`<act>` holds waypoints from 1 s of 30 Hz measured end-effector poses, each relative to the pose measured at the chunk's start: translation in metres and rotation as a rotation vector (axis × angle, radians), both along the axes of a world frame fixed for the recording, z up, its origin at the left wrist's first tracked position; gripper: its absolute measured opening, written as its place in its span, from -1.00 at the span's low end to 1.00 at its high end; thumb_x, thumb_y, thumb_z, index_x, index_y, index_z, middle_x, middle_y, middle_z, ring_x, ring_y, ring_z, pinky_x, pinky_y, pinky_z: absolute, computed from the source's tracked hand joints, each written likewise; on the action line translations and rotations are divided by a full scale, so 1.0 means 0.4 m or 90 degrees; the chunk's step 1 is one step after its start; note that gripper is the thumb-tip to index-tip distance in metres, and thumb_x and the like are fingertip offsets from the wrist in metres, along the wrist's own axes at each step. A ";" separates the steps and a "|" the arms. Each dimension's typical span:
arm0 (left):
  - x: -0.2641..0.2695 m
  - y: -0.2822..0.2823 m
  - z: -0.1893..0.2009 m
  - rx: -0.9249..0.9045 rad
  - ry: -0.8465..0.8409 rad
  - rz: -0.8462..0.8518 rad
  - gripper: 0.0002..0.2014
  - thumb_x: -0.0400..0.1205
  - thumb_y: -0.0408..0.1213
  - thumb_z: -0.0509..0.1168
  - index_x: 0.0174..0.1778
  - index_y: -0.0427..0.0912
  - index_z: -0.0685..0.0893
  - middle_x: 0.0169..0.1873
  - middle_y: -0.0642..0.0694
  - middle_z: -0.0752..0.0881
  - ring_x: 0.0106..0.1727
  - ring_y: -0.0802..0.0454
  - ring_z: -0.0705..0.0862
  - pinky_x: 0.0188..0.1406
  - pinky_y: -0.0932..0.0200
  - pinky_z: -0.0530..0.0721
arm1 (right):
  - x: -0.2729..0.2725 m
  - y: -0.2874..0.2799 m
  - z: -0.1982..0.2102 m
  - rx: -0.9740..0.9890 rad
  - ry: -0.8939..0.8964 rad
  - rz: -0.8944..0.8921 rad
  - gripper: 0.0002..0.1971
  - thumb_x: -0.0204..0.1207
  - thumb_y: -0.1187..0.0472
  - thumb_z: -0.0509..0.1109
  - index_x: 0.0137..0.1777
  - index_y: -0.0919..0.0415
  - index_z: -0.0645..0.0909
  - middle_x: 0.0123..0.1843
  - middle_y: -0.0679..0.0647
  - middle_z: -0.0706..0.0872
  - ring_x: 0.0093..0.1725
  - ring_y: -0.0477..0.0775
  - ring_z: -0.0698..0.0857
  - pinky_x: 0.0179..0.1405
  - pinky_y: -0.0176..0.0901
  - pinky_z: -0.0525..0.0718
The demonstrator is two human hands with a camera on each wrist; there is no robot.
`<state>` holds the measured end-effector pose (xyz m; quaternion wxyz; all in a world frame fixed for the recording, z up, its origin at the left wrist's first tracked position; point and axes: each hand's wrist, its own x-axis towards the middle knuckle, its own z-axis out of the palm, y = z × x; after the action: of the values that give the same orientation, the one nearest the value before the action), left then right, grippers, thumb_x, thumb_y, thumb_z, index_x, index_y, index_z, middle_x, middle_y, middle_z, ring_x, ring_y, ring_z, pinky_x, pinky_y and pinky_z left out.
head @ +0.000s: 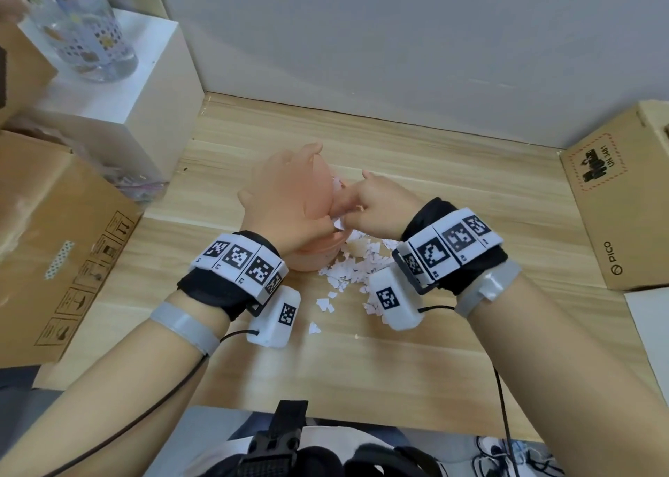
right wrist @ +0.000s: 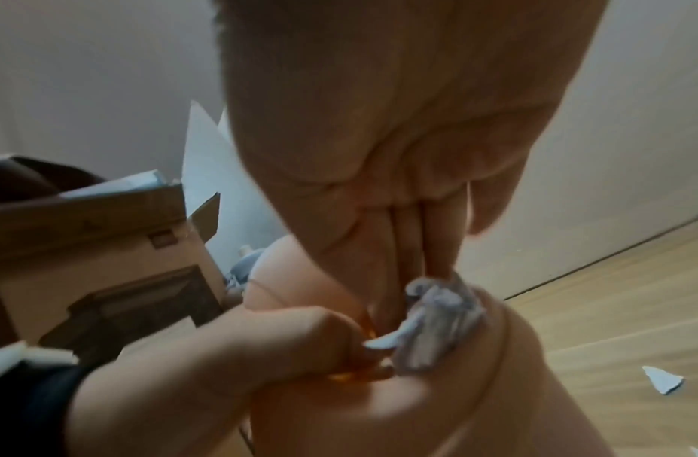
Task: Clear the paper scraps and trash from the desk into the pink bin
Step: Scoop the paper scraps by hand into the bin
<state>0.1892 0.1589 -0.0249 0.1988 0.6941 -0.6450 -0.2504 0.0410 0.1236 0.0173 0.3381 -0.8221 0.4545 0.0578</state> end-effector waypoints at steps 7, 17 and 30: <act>0.017 -0.007 -0.004 0.000 0.016 -0.024 -0.03 0.10 0.10 0.35 0.48 0.35 0.09 0.39 0.01 0.28 0.39 -0.06 0.22 0.08 0.00 0.18 | 0.041 -0.010 -0.035 -0.024 0.222 0.258 -0.88 0.33 0.19 0.33 -0.12 0.09 0.58 -0.03 0.02 0.71 0.24 0.03 0.56 0.50 0.18 -0.50; 0.024 -0.005 -0.005 -0.018 0.068 -0.033 -0.08 0.13 -0.01 0.33 0.47 0.29 0.14 0.45 0.08 0.36 0.46 -0.03 0.30 0.26 -0.10 0.30 | 0.097 -0.001 -0.037 -0.061 0.257 0.126 -0.40 0.57 0.10 0.20 0.56 0.18 0.10 0.63 0.14 0.15 0.65 0.11 -0.01 0.63 0.12 -0.26; 0.045 -0.033 -0.005 -0.046 0.080 0.072 -0.08 0.12 -0.04 0.38 0.44 0.30 0.18 0.44 0.03 0.39 0.43 -0.12 0.35 0.27 -0.17 0.40 | -0.112 -0.004 -0.149 -0.132 -0.281 -0.124 -0.58 0.37 0.11 0.43 0.26 -0.08 0.56 0.51 -0.02 0.42 0.50 0.03 0.36 0.49 0.27 0.31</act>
<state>0.2072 0.1455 -0.0267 0.2779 0.7048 -0.5994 -0.2584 -0.0036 0.1221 -0.0423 0.3467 -0.7973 0.4506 -0.2026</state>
